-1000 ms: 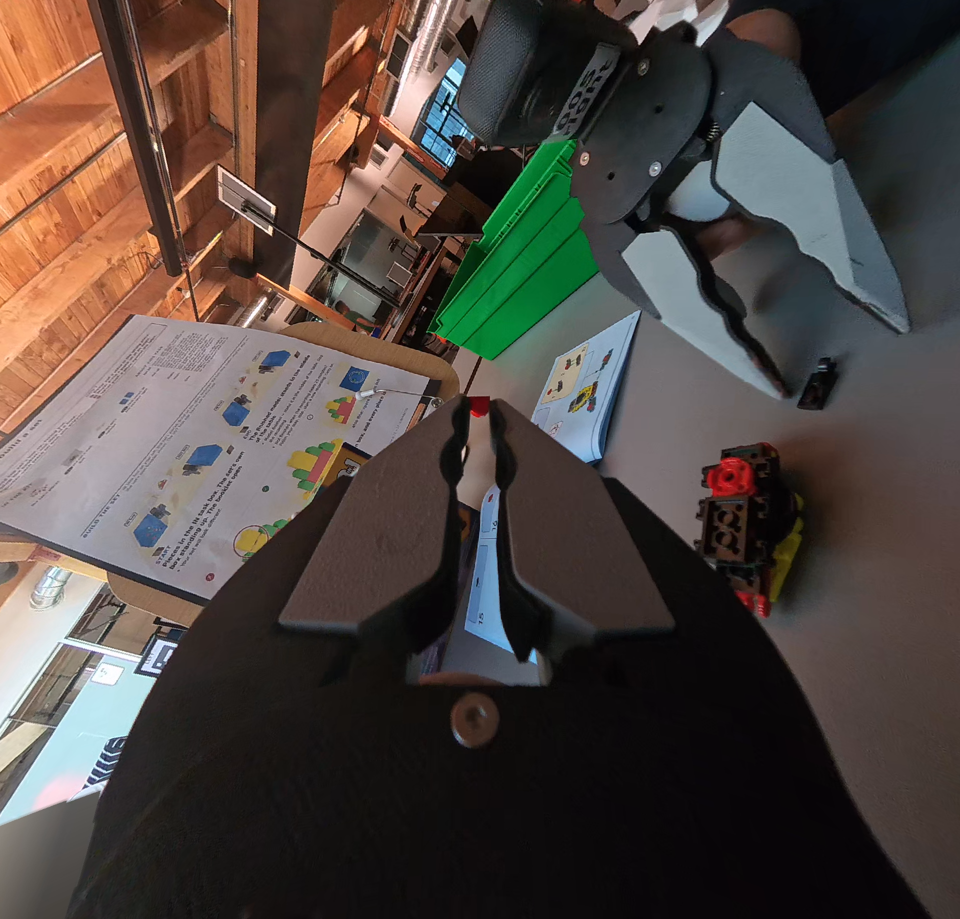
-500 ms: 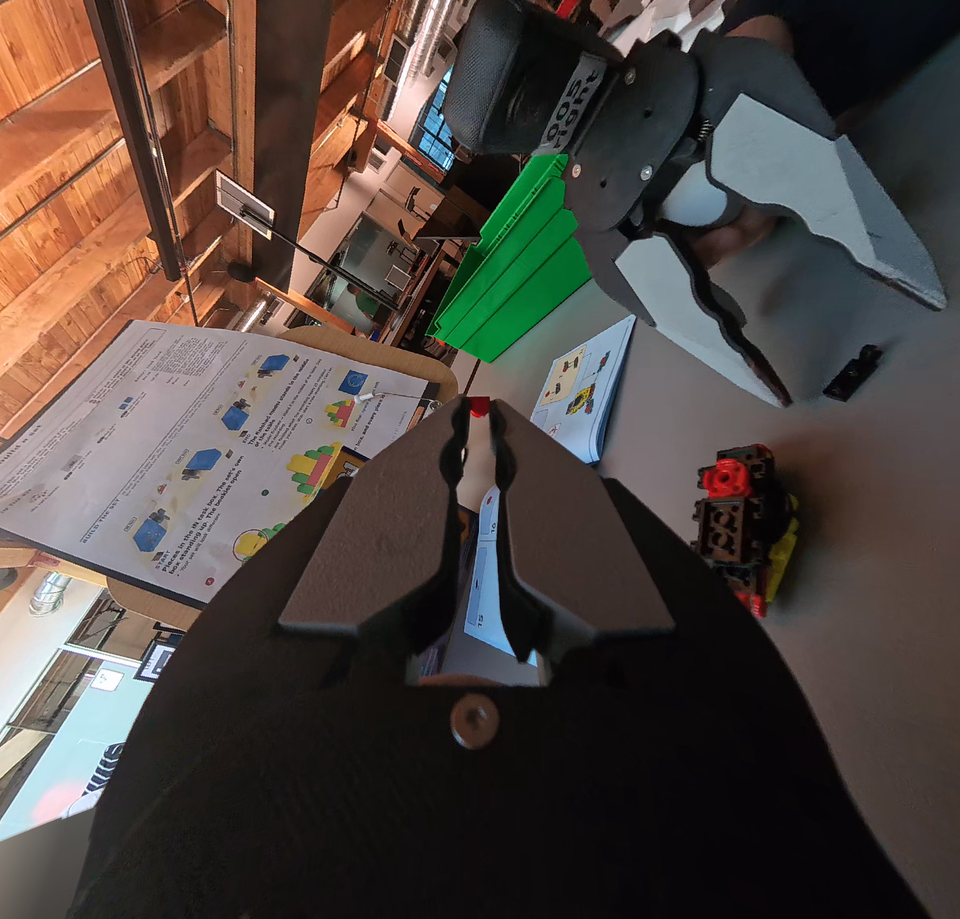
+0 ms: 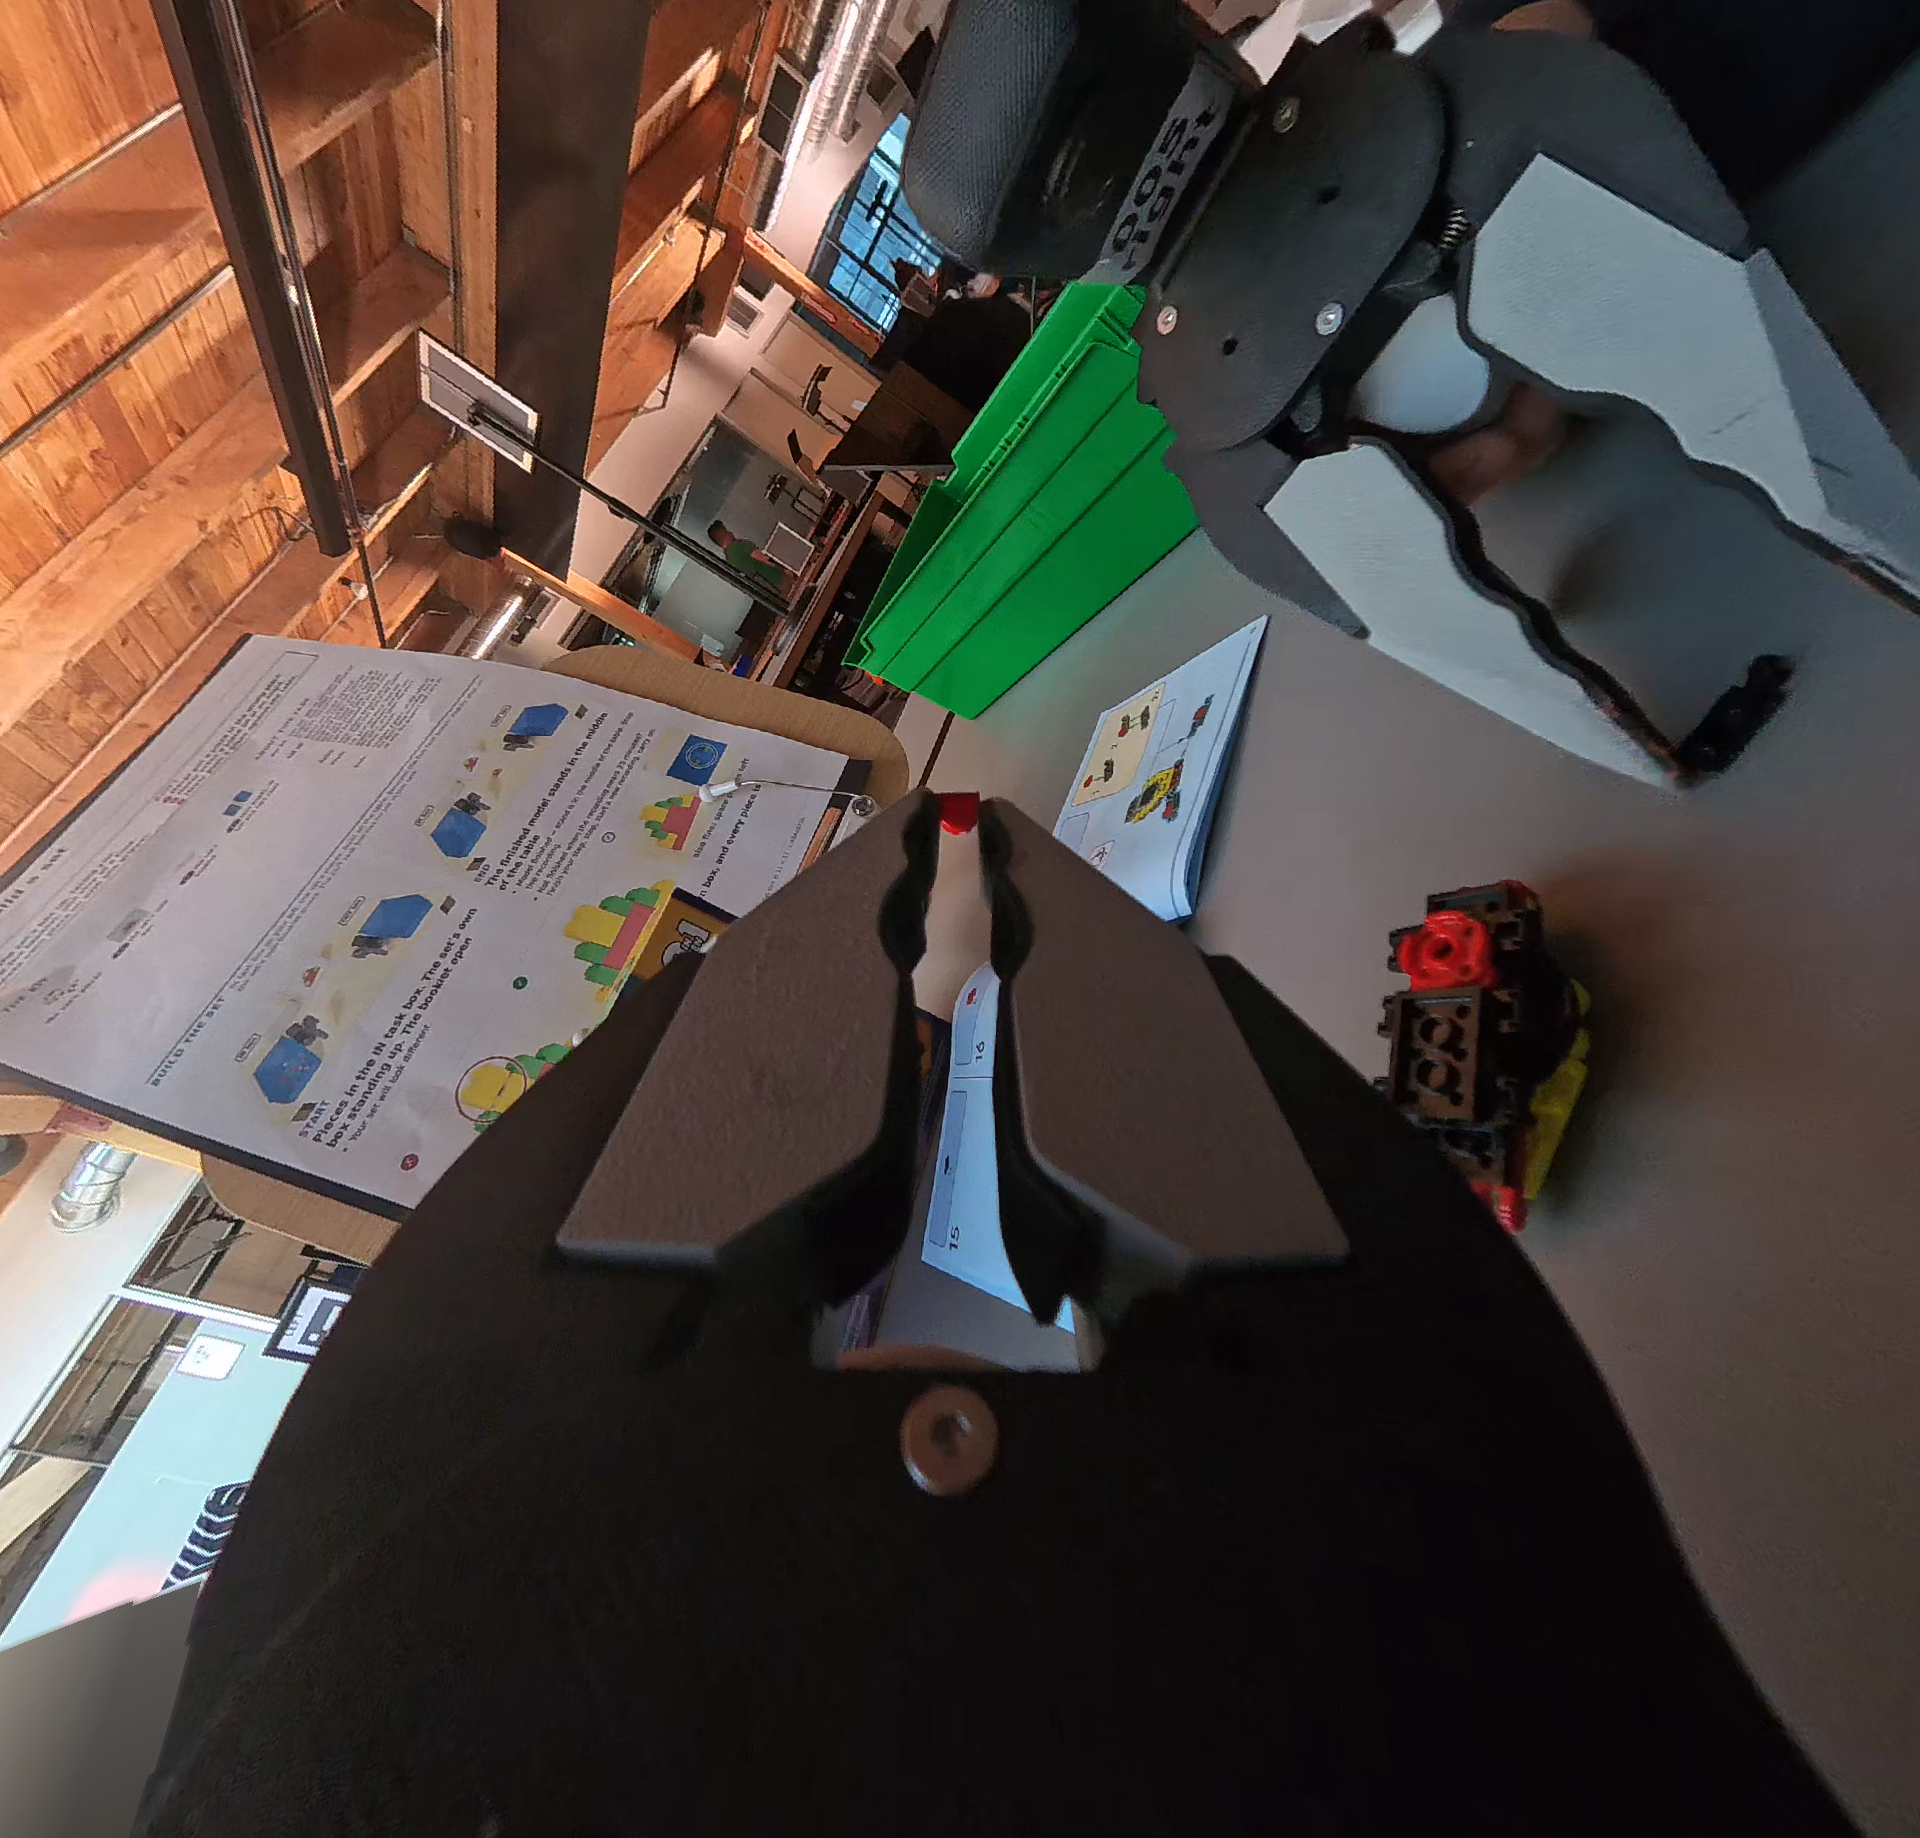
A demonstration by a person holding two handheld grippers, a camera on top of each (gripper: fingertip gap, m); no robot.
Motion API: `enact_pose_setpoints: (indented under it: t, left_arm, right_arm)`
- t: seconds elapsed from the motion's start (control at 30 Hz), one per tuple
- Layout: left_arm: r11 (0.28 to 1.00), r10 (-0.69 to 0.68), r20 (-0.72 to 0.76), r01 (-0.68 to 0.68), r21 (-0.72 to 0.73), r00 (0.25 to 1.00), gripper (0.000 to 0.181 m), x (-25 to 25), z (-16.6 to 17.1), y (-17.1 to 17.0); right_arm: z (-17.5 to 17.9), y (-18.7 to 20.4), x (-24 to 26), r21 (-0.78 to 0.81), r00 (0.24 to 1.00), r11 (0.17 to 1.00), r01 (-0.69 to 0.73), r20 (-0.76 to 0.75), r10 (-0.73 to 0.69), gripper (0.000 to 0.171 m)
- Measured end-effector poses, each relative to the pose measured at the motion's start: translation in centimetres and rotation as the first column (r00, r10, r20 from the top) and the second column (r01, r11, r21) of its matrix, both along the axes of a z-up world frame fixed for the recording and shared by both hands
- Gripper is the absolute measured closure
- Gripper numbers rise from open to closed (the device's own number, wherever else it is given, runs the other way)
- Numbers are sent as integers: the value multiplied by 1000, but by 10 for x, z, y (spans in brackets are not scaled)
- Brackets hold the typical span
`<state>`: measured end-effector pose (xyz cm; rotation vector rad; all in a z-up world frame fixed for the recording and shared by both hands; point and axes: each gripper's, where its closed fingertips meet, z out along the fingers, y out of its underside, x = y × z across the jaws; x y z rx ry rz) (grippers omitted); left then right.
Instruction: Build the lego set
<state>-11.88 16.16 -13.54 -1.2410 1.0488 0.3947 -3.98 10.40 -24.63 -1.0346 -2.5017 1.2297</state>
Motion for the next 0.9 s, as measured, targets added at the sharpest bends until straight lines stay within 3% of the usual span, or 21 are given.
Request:
enact_pose_setpoints:
  t: [0.43,0.7,0.8,0.9]
  left_arm:
    - [1000,-13,-1,13,-9,1000,176,1,-1,-2]
    - [983,-108,200,135,-124,974,176,12,5,-9]
    - [979,-121,221,154,-136,968,176,12,5,-10]
    - [981,-112,182,139,-139,977,176,13,0,-9]
  right_arm:
    - [1,-6,30,-82,991,993,-83,95,90,148]
    - [37,10,5,-125,995,992,26,-95,-38,142]
    - [56,22,1,-157,979,985,76,-175,-103,143]
    - [61,26,12,-179,982,982,60,-164,-89,145]
